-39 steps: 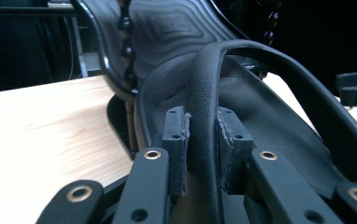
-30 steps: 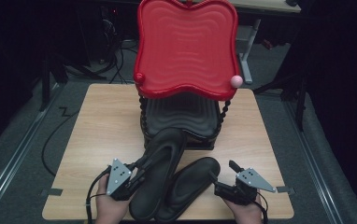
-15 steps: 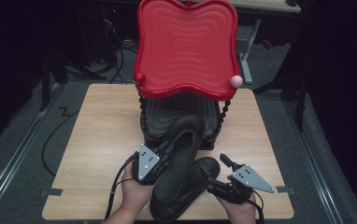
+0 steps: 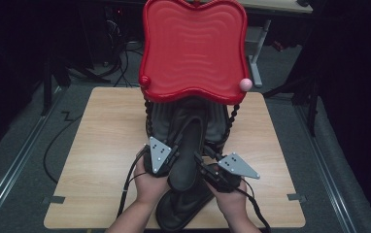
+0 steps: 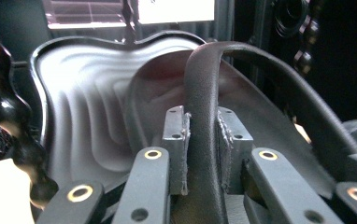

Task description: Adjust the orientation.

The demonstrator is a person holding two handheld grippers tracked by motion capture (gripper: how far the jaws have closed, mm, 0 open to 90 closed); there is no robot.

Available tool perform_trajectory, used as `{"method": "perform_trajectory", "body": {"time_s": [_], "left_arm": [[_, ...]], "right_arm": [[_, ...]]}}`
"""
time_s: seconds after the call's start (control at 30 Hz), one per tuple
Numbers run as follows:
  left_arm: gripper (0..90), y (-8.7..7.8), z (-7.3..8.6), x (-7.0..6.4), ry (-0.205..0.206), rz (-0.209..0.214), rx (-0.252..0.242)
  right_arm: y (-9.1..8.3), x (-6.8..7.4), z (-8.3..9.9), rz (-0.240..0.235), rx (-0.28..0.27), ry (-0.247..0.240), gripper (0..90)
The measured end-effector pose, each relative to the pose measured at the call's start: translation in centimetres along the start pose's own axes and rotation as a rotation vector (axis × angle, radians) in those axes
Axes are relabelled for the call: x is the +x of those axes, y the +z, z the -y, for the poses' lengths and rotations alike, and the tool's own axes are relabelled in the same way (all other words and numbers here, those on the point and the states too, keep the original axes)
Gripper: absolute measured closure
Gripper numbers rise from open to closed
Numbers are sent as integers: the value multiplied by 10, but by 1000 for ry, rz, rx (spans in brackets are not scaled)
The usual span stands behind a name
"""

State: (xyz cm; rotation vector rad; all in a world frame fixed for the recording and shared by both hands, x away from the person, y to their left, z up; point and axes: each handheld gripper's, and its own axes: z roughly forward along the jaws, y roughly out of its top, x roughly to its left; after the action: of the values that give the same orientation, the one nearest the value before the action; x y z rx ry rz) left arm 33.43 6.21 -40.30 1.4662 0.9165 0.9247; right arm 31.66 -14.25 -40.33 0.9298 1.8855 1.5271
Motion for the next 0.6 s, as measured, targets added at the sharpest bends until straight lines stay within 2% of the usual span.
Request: {"method": "perform_trajectory", "body": {"time_s": [0.07, 0.1, 0.13, 0.17, 0.2, 0.27, 0.3, 0.37, 0.43, 0.6], "left_arm": [[755, 5, 1, 2, 9, -19, -16], [752, 5, 1, 2, 9, -19, -16], [752, 12, 3, 6, 14, -43, -18], [752, 12, 3, 6, 14, -43, -18], [750, 19, 5, 10, -6, -55, -12], [748, 22, 6, 11, -8, -60, -11], [747, 28, 9, 13, -13, -69, -5], [745, 30, 10, 12, -24, -64, -1], [735, 36, 11, 12, -32, -71, -15], [702, 44, 12, 11, -40, -71, -2]], "right_arm": [[9, -2, -2, 15, 10, -19, 666], [9, -2, -2, 15, 10, -19, 666], [23, -6, -5, 27, 35, -31, 704], [23, -6, -5, 27, 35, -31, 704], [34, -9, -7, 46, 58, -42, 736], [38, -10, -8, 54, 64, -48, 750], [47, -14, -11, 70, 77, -47, 788], [49, -16, -13, 78, 78, -43, 802], [54, -20, -17, 115, 75, -51, 827], [58, -22, -17, 156, 87, -55, 843]]}}
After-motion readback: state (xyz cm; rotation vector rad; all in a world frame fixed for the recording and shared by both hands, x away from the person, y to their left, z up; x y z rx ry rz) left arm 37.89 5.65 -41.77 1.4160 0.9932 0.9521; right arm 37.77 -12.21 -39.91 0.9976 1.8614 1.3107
